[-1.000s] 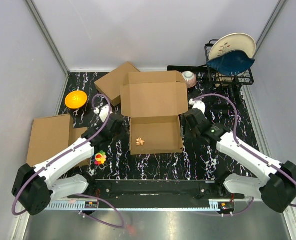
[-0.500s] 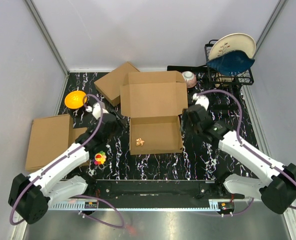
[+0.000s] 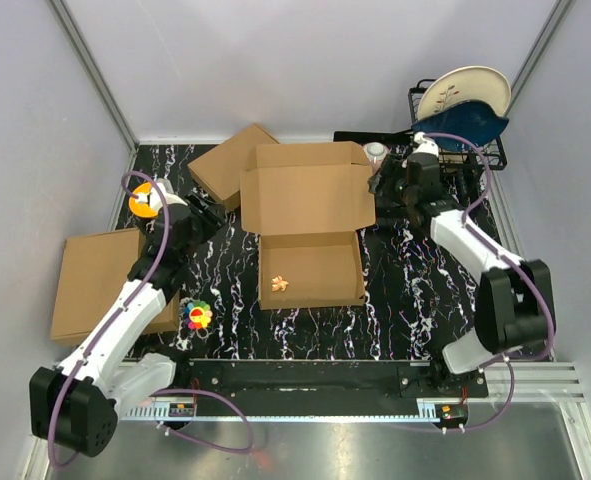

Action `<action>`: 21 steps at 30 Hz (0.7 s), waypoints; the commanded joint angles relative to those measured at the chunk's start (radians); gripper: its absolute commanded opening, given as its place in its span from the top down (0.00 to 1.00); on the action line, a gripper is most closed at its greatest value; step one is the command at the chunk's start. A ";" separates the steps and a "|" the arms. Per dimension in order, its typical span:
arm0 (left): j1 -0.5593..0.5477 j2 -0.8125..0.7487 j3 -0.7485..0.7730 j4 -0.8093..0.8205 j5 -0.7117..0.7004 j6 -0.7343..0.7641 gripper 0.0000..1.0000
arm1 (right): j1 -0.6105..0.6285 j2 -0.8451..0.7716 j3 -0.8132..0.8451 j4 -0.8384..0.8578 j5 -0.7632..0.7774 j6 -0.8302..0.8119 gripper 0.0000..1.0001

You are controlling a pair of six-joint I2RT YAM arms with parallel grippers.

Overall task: Fold the paper box
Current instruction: Close the paper box at the center of the board.

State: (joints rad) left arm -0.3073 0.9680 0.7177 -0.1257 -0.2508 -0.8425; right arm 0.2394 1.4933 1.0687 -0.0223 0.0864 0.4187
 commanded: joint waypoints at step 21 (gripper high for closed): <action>0.076 0.064 -0.037 0.181 0.199 0.075 0.43 | -0.117 0.297 0.122 0.268 -0.385 -0.097 0.33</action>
State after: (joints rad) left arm -0.2382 1.0344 0.6720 -0.0151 -0.0750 -0.7822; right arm 0.1394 1.7687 1.1744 0.2066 -0.2886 0.3176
